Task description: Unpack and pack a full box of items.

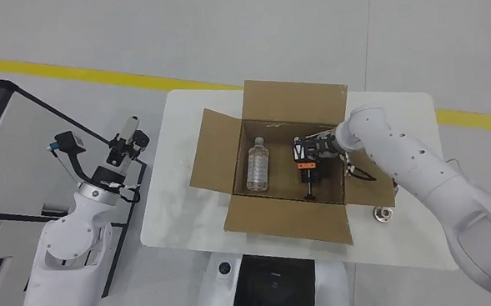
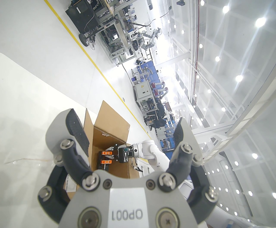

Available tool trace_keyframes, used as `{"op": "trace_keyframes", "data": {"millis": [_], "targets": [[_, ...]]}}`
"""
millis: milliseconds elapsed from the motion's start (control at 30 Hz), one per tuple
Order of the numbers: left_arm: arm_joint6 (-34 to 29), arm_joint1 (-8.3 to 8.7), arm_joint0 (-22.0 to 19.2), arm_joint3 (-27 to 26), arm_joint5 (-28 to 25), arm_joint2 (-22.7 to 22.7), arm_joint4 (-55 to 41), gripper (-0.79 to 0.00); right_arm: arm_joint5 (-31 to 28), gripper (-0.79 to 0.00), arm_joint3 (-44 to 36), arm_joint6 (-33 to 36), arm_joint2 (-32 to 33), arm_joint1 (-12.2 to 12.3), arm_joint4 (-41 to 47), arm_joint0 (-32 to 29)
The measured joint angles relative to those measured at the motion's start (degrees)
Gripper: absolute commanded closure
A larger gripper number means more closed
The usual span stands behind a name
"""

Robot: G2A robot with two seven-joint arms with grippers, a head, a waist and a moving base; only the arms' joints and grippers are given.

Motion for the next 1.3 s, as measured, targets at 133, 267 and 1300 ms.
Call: {"op": "trace_keyframes", "data": {"millis": [133, 267, 1300], "targets": [[0.00, 0.00, 0.00, 0.00, 0.00, 0.00, 0.00, -0.785, -0.07, -0.243, 1.50, 0.14, -0.17, -0.78, -0.21, 0.45], [0.00, 0.00, 0.00, 0.00, 0.00, 0.00, 0.00, -0.785, -0.45, -0.308, 2.33, -0.58, -0.02, -1.23, -0.45, 0.67], [0.00, 0.00, 0.00, 0.00, 0.00, 0.00, 0.00, -0.785, -3.78, -0.289, -32.36, -28.16, 66.24, 25.97, 28.29, -42.16]]}}
